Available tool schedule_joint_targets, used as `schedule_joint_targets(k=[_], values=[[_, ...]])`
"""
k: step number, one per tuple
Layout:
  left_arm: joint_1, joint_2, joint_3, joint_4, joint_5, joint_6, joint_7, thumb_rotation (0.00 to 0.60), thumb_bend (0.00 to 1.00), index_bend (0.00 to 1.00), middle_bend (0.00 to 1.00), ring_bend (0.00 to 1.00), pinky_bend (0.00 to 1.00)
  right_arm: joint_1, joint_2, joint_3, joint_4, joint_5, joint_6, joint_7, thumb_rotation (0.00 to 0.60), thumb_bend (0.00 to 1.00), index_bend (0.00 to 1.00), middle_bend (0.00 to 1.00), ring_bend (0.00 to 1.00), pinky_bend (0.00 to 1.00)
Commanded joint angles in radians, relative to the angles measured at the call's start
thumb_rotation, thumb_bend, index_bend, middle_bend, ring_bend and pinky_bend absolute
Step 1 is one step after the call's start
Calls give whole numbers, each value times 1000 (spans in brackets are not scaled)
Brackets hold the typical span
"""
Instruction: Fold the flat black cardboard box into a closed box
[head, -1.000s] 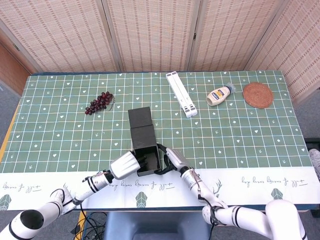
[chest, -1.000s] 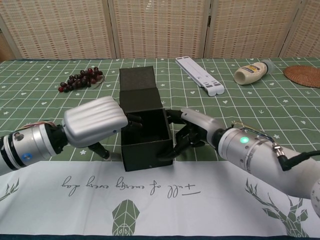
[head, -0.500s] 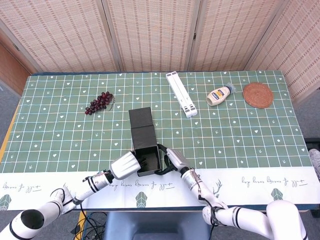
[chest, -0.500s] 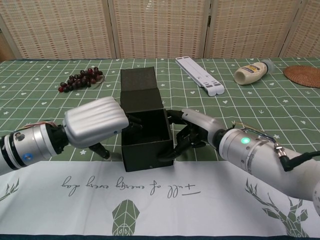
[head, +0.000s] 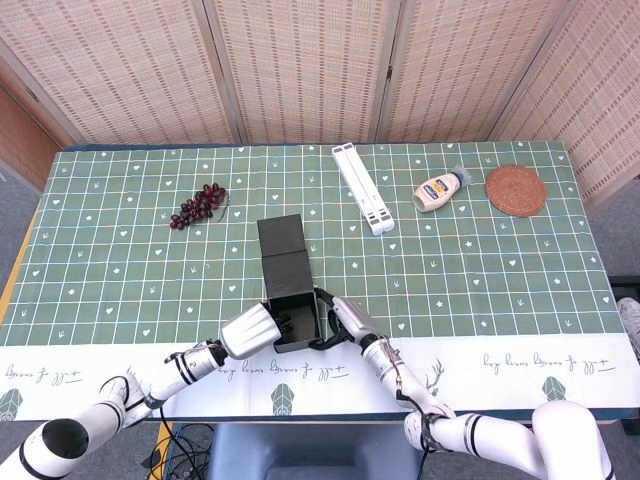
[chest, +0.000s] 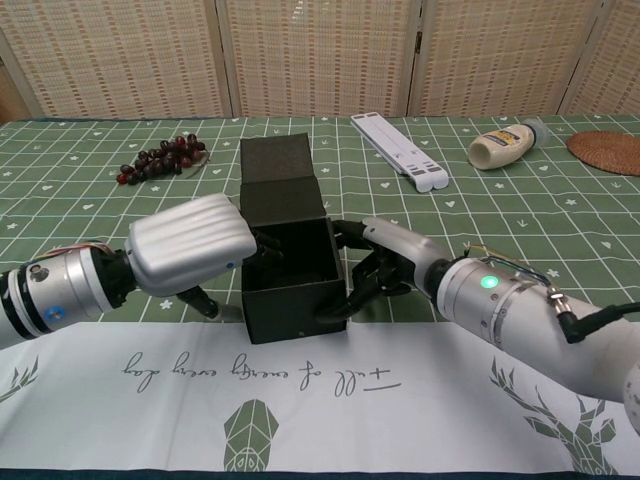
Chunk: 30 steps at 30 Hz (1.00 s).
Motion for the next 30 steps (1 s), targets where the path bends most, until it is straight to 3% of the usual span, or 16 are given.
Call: schedule_joint_targets(k=[1, 6, 14, 30], values=[[0, 0, 1, 2, 0, 0, 0, 600, 91, 675, 583, 595, 848, 0, 0, 1, 0, -1, 0, -1, 600, 204, 262, 395, 773, 1000], [4, 5, 1, -2, -2, 8, -9, 600, 91, 631, 562, 594, 845, -1, 1, 2, 0, -1, 2, -1, 600, 204, 262, 395, 773, 1000], [19, 32, -6, -29, -8, 45, -23, 600, 91, 442, 367, 535, 837, -7, 7, 8, -7, -3, 13, 0, 600, 204, 262, 395, 773, 1000], [69, 122, -42, -131, -19, 192, -38, 600, 91, 346, 284, 508, 831, -10, 20, 35, -13, 13, 33, -3, 600, 204, 261, 377, 773, 1000]])
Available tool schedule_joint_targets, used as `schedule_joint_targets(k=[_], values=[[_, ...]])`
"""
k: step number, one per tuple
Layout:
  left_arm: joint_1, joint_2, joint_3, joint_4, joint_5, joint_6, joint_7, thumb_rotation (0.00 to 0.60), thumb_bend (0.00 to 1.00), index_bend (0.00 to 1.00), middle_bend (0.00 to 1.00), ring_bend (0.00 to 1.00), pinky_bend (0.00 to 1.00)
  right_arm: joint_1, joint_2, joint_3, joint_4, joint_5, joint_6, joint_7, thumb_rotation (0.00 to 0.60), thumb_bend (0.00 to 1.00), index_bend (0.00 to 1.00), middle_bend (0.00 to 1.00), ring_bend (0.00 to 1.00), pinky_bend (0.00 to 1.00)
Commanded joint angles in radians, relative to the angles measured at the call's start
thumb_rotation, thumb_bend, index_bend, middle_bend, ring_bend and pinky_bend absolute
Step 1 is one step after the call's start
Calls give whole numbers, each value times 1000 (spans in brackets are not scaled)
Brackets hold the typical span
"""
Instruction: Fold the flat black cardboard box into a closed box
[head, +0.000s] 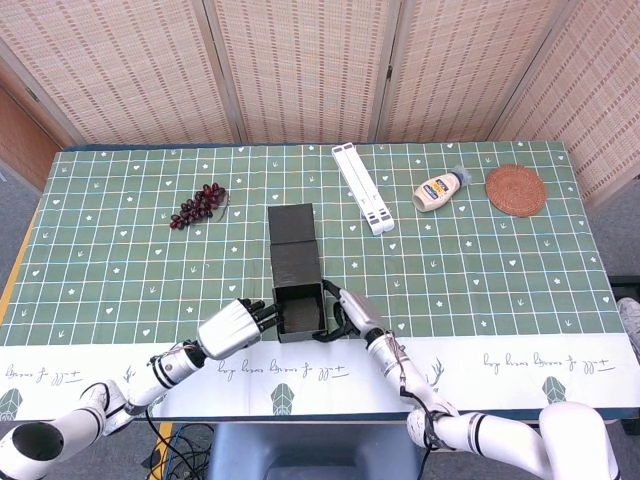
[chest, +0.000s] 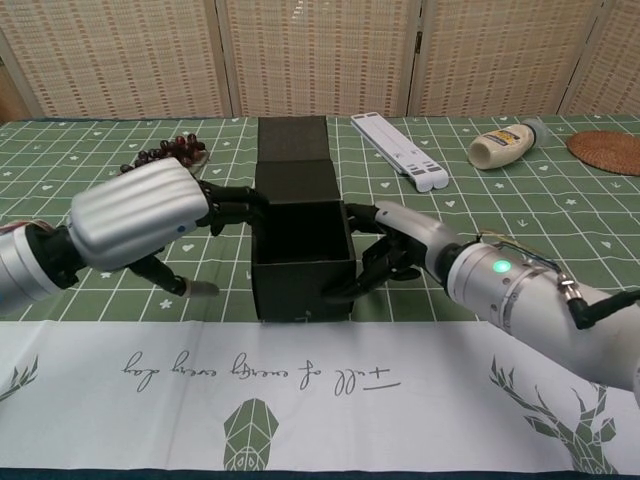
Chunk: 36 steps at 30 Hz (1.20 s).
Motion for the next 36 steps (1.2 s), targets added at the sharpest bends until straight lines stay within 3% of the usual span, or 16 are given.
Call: schedule_joint_targets(k=[1, 9, 14, 22, 28, 30, 33, 36], values=[[19, 25, -15, -30, -7, 41, -11, 600, 91, 346, 284, 508, 830, 5, -2, 5, 8, 6, -3, -6, 600, 204, 251, 369, 773, 1000], [56, 101, -30, -163, -53, 23, -51, 600, 91, 330, 282, 507, 831, 24, -9, 14, 26, 28, -24, -28, 600, 204, 9, 214, 760, 1000], [67, 161, -33, -291, -87, -34, -73, 600, 91, 297, 276, 506, 830, 10, -5, 3, 11, 26, -12, -26, 600, 204, 0, 110, 728, 1000], [83, 224, -43, -435, -126, -95, -85, 600, 91, 234, 257, 504, 831, -32, 55, -27, -88, 23, 11, -37, 600, 202, 0, 49, 681, 1000], [93, 288, -47, -575, -191, -184, -168, 600, 91, 138, 205, 504, 831, -66, 144, -25, -201, 13, 59, -60, 600, 191, 0, 35, 664, 1000], [84, 327, -38, -630, -210, -239, -216, 600, 91, 64, 153, 503, 831, -76, 200, -25, -256, -4, 79, -84, 600, 183, 0, 35, 664, 1000], [77, 364, -46, -696, -259, -309, -303, 600, 91, 1, 81, 501, 835, -87, 293, 6, -373, -3, 93, -85, 600, 174, 0, 38, 664, 1000], [67, 380, -62, -722, -308, -377, -390, 600, 91, 0, 40, 501, 841, -95, 388, 48, -485, -5, 113, -87, 600, 173, 0, 49, 664, 1000]])
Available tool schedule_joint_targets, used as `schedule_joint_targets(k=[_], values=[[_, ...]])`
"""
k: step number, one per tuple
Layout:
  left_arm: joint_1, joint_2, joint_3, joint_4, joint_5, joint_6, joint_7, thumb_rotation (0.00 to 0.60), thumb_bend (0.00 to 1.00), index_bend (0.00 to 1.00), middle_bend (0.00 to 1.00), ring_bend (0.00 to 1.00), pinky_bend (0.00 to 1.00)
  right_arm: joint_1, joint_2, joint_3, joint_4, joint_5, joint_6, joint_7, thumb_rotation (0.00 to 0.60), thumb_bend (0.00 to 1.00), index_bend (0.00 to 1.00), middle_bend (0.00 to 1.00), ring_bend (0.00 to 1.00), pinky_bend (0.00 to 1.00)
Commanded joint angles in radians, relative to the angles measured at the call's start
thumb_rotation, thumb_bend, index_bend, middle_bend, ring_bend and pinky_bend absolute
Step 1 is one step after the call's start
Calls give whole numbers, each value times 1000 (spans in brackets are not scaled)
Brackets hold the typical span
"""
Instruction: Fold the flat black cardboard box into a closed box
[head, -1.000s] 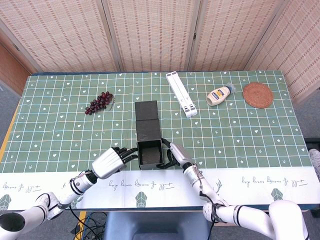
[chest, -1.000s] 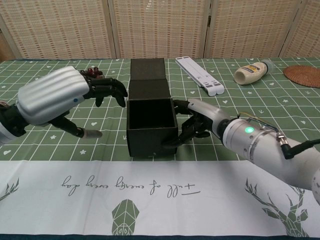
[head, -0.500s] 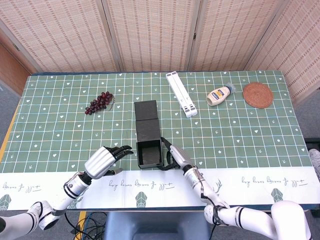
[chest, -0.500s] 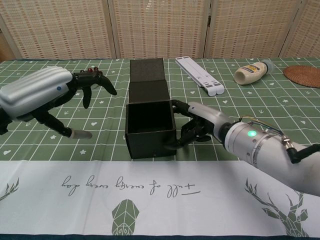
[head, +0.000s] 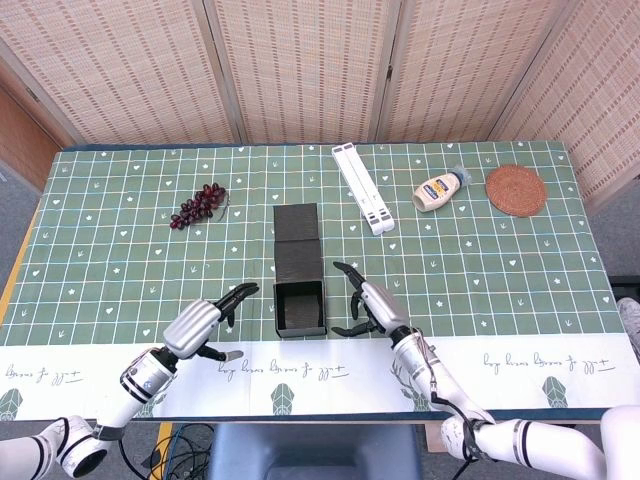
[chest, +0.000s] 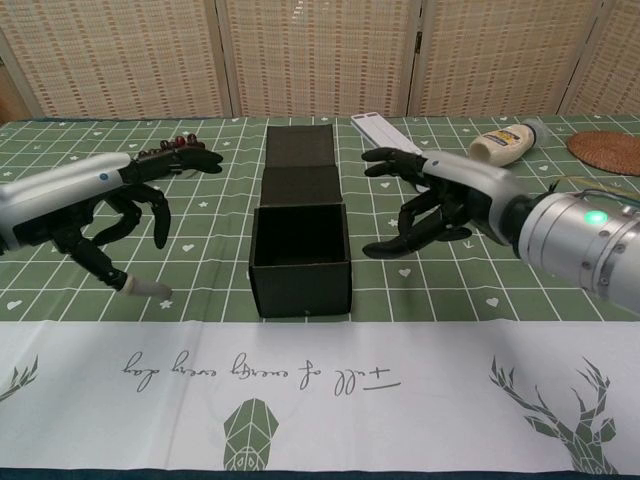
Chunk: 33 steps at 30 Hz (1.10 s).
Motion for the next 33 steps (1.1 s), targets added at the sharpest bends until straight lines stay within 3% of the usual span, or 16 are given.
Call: schedule_joint_targets(k=[1, 8, 33], values=[[-16, 41, -19, -55, -80, -111, -124, 600, 91, 0, 23, 501, 842, -21, 149, 62, -168, -10, 43, -14, 600, 172, 0, 52, 664, 1000], [-45, 10, -57, -28, -161, -255, -212, 600, 91, 0, 0, 501, 845, -48, 241, 106, -283, -22, 109, 20, 600, 168, 0, 56, 664, 1000], [-119, -145, -210, 80, -326, -516, -286, 600, 91, 0, 0, 504, 849, -79, 271, 37, -264, -85, 151, 125, 600, 168, 0, 65, 664, 1000]])
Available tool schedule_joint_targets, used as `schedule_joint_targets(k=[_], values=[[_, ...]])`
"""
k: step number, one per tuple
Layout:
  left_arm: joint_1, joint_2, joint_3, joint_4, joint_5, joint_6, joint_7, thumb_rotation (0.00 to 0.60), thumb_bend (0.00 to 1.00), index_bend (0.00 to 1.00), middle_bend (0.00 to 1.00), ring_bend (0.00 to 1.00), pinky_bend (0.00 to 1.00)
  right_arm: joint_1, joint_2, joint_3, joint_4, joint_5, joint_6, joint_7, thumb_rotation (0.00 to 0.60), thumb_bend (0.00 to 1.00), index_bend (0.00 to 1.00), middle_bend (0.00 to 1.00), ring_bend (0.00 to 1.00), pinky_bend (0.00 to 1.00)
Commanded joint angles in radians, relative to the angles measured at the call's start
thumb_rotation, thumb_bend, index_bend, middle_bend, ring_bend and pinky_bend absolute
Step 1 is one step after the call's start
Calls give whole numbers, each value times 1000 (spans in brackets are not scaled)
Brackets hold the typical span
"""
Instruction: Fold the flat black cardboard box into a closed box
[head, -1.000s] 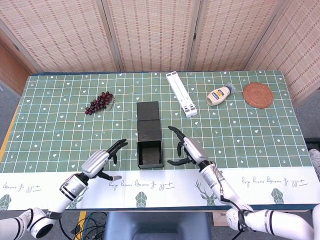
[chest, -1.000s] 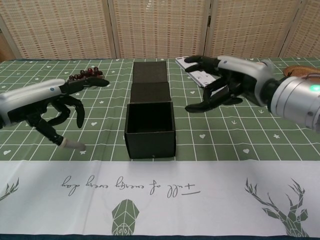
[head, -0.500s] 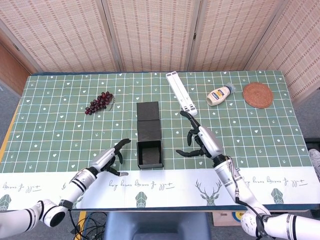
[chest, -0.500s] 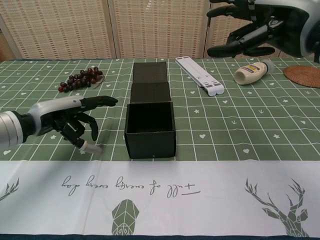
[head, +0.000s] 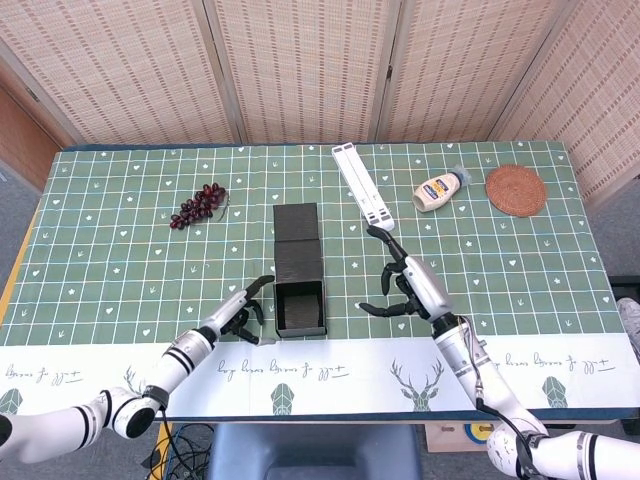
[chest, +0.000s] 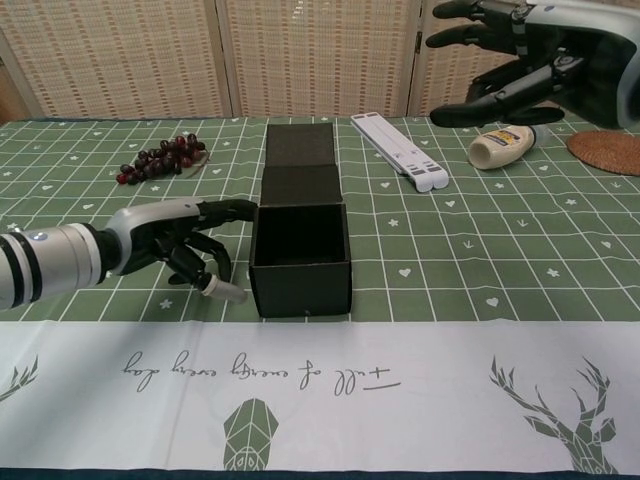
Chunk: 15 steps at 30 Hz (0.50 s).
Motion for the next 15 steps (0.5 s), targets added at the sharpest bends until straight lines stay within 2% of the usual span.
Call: schedule_joint_targets(k=[1, 15], values=[[-8, -14, -16, 6, -16, -21, -6, 600, 91, 0, 0, 504, 850, -2, 3, -5, 5, -4, 2, 8, 600, 167, 0, 66, 664, 1000], [-16, -58, -71, 12, -75, -72, 1, 600, 91, 0, 0, 520, 851, -20, 7, -30, 42, -24, 12, 76, 600, 168, 0, 73, 664, 1000]])
